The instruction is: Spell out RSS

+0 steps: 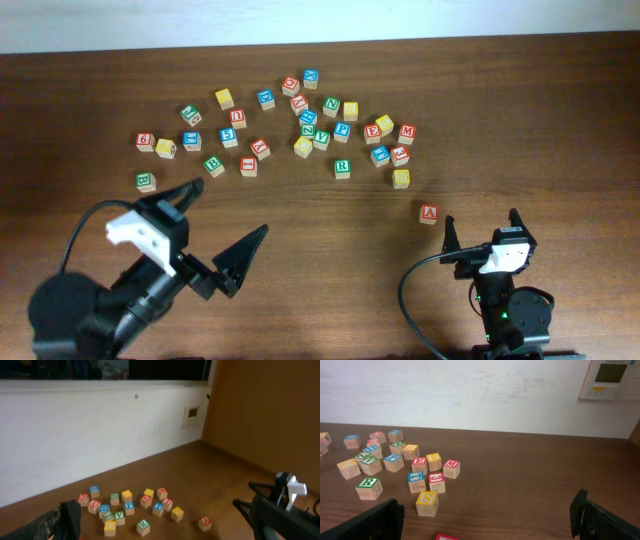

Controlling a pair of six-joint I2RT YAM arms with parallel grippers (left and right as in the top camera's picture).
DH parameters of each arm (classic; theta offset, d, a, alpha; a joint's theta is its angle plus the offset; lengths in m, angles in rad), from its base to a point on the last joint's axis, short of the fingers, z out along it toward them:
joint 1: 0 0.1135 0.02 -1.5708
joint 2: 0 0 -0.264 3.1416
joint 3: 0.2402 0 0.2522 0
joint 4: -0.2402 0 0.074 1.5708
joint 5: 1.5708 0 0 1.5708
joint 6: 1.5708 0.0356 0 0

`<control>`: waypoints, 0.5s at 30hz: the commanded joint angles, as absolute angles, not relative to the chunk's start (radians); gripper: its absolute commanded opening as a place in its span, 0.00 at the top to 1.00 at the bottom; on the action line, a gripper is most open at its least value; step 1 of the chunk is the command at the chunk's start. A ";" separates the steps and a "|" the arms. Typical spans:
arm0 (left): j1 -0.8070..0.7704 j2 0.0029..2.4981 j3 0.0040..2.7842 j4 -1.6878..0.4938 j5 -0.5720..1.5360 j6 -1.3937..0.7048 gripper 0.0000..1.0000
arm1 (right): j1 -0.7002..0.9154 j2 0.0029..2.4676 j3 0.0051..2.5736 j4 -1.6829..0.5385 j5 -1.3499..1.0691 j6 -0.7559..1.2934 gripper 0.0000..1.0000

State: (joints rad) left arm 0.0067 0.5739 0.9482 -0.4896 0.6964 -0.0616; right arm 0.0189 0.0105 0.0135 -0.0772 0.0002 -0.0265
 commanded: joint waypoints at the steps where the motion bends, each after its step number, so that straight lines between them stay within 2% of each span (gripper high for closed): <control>1: 0.003 0.767 1.181 -0.763 0.566 0.028 0.01 | 0.013 0.003 0.006 -0.081 0.005 -0.026 0.02; 2: 0.003 0.883 1.295 -0.939 0.519 0.064 0.01 | 0.013 0.003 0.006 -0.080 0.005 -0.026 0.02; 3: 0.002 0.949 1.352 -1.020 0.525 0.073 0.01 | 0.013 0.003 0.006 -0.080 0.005 -0.026 0.02; 6: 0.002 1.053 1.386 -1.084 0.676 0.073 0.01 | 0.013 0.003 0.006 -0.080 0.005 -0.026 0.02; 8: 0.002 1.077 1.386 -1.087 0.668 0.058 0.01 | 0.013 0.003 0.006 -0.080 0.005 -0.026 0.02; 10: -0.004 1.103 1.399 -1.124 0.604 0.037 0.01 | 0.013 0.003 0.006 -0.080 0.005 -0.026 0.02; 13: -0.127 1.248 1.537 -1.306 0.289 0.000 0.01 | 0.013 0.003 0.006 -0.080 0.005 -0.026 0.02; 15: -0.151 1.278 1.544 -1.295 0.292 -0.001 0.01 | 0.013 0.003 0.006 -0.080 0.005 -0.026 0.02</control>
State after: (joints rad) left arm -0.1314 1.2572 1.5173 -1.3014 0.3634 0.0170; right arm 0.0189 0.0101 0.0135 -0.0772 0.0002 -0.0261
